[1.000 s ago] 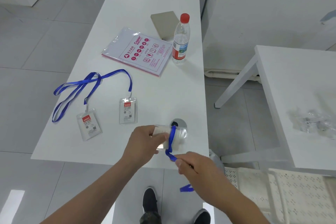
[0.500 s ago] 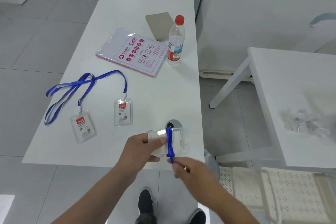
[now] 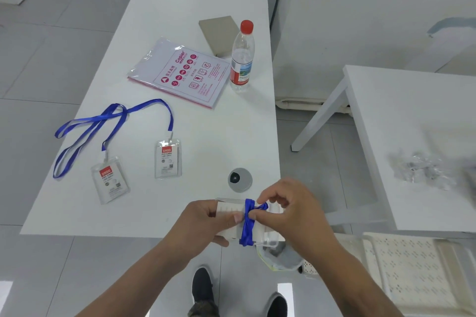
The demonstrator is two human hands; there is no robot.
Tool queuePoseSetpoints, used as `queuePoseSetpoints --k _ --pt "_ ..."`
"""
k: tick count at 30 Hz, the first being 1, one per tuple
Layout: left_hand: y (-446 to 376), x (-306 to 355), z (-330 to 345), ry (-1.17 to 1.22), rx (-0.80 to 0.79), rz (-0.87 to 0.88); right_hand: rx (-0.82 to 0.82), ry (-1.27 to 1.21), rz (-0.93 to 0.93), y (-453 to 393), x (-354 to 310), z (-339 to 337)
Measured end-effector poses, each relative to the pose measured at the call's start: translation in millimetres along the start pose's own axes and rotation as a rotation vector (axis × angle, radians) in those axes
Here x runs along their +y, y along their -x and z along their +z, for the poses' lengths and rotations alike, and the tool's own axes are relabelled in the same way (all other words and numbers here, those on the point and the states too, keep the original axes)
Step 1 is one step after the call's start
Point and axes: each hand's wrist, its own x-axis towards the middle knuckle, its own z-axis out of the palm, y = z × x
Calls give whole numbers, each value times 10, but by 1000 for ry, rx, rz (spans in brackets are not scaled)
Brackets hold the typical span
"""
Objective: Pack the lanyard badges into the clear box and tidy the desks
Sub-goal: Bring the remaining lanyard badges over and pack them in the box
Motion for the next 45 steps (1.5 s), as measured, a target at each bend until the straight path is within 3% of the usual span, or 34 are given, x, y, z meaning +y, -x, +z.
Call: queuePoseSetpoints --k 6,10,19,26,34,39,45 --pt "78 66 486 8 -16 22 -138 -310 320 196 348 -346" --pt "59 85 1004 17 5 30 -140 -390 306 330 730 -646" --pt "9 138 2760 33 169 42 -38 -328 174 690 1819 -1788" --pt "63 183 3512 63 233 50 44 -381 248 1070 2339 -2388" --pt "-131 243 3936 -18 140 55 159 -382 342 1238 2658 -2764" --pt "-239 287 4351 -60 110 71 149 -356 366 1324 2959 -3074" --pt "-511 430 5285 -84 102 80 172 -327 339 1405 3679 -3764"
